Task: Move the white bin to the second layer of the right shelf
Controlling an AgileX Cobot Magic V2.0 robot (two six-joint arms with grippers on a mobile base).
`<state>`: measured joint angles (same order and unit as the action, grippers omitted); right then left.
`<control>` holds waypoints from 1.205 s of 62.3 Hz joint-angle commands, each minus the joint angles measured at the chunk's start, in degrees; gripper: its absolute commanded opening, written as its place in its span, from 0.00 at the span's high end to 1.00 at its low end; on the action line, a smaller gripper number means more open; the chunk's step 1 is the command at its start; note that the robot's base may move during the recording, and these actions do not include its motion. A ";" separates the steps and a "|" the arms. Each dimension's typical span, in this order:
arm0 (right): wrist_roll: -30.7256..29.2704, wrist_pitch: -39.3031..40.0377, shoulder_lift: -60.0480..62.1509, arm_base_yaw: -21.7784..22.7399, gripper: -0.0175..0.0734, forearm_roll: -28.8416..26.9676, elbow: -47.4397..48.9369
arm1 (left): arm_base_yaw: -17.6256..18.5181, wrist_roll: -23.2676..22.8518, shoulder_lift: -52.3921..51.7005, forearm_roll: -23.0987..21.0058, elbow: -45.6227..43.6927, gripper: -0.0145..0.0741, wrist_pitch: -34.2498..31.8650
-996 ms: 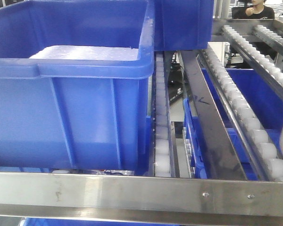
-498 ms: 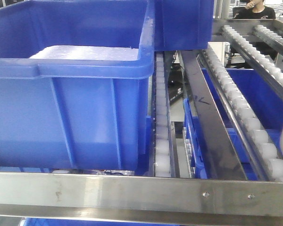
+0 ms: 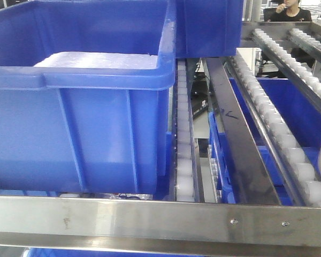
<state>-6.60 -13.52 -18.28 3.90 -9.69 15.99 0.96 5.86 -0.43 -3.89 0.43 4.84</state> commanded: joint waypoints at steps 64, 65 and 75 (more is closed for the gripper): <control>0.27 16.36 20.02 -3.85 0.79 6.18 -16.78 | 0.23 -0.15 -0.75 -0.35 2.11 0.74 -4.84; 0.27 16.36 20.02 -3.85 0.79 6.18 -16.78 | 0.23 -0.15 -0.75 -0.35 2.11 0.74 -4.84; 0.27 16.36 20.02 -3.85 0.79 6.18 -16.78 | 0.23 -0.15 -0.75 -0.35 2.11 0.74 -4.84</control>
<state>-6.26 -1.98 0.66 0.12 -4.13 -1.68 0.96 5.86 -0.43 -3.89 0.43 4.84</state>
